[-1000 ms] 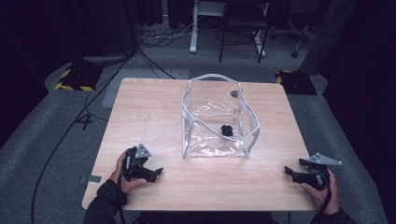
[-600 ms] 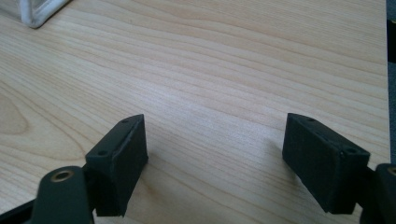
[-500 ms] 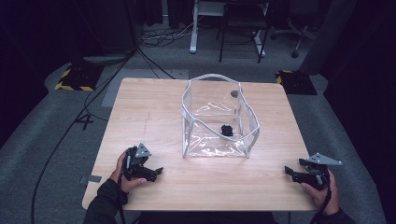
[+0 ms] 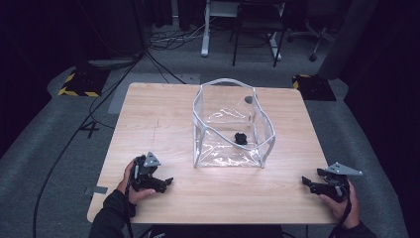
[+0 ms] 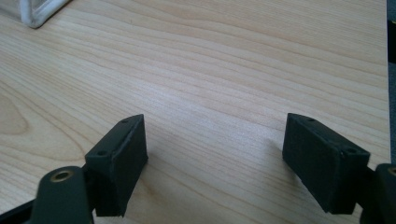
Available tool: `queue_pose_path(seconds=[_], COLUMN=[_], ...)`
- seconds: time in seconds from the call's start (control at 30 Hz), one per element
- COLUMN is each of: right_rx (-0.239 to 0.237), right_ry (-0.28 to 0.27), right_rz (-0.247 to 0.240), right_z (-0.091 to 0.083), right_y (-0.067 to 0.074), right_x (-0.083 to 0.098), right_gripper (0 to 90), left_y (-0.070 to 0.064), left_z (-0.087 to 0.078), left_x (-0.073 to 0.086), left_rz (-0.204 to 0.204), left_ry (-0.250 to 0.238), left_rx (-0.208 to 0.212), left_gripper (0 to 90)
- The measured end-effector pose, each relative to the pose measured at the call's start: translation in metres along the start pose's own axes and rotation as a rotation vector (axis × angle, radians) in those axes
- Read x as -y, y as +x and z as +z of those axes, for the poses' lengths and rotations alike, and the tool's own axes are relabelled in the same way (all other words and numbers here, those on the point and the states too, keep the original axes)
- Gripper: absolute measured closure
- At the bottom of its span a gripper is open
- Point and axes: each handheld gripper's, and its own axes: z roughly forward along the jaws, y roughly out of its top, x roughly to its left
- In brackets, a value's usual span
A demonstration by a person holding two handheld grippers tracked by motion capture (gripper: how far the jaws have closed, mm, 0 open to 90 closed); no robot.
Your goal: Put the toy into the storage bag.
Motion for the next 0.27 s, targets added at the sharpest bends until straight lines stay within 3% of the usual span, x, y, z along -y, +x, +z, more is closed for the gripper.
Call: queue_pose_path(seconds=[0.27], right_rx=[0.0], right_ry=[0.0], right_rz=[-0.002], right_z=[-0.0001], right_y=[0.0001], right_x=[0.0], right_gripper=[22.2], left_y=[0.0005], left_z=[0.0005], left_x=[-0.0007], left_rz=[0.002], left_ry=[0.002], left_rx=[-0.006], left_gripper=[0.2])
